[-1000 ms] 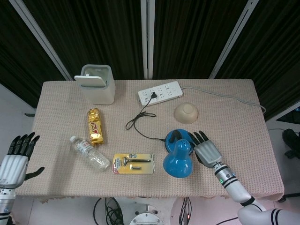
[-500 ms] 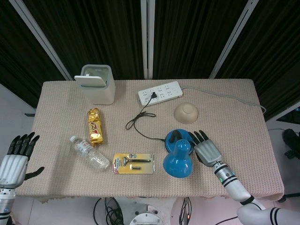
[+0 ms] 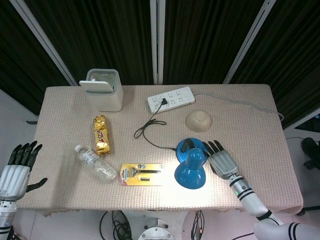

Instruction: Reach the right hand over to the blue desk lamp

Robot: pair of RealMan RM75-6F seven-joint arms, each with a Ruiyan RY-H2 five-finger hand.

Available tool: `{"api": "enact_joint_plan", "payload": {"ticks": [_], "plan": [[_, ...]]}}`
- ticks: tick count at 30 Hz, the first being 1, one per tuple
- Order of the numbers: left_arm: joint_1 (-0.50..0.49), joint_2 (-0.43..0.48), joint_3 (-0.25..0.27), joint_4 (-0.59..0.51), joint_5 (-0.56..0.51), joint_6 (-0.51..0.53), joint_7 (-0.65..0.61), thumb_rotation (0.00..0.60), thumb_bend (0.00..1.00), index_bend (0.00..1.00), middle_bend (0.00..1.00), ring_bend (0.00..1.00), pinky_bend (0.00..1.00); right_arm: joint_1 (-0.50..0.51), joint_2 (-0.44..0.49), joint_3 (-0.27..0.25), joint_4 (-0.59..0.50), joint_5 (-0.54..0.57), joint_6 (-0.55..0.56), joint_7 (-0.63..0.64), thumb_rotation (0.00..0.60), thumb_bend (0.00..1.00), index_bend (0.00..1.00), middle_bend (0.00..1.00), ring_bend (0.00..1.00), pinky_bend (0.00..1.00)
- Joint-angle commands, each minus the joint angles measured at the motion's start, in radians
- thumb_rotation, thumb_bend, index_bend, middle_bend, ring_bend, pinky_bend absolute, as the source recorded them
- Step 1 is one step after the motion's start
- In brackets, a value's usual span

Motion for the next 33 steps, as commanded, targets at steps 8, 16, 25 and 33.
{"api": "enact_joint_plan", "payload": {"ticks": [8, 16, 25, 33], "plan": [[-0.002, -0.002, 0.001, -0.001, -0.001, -0.005, 0.005, 0.600, 0.01, 0.00, 0.00, 0.00, 0.00, -0.030, -0.012, 0.003, 0.022, -0.046, 0.072, 0.074, 0.558, 0.82, 0.22, 0.00, 0.00, 0.00], [0.002, 0.000, 0.002, 0.007, 0.002, 0.003, -0.005, 0.600, 0.01, 0.00, 0.00, 0.00, 0.00, -0.112, 0.080, -0.012, -0.041, -0.193, 0.269, 0.180, 0.557, 0.78, 0.04, 0.00, 0.00, 0.00], [-0.002, -0.005, 0.003, 0.003, 0.007, -0.001, 0.007, 0.600, 0.01, 0.00, 0.00, 0.00, 0.00, -0.322, 0.189, -0.092, 0.001, -0.279, 0.549, 0.270, 0.600, 0.28, 0.00, 0.00, 0.00, 0.00], [0.000, -0.008, 0.001, 0.006, 0.014, 0.012, 0.009, 0.600, 0.01, 0.00, 0.00, 0.00, 0.00, -0.414, 0.193, -0.096, 0.065, -0.271, 0.619, 0.360, 0.600, 0.21, 0.00, 0.00, 0.00, 0.00]]}}
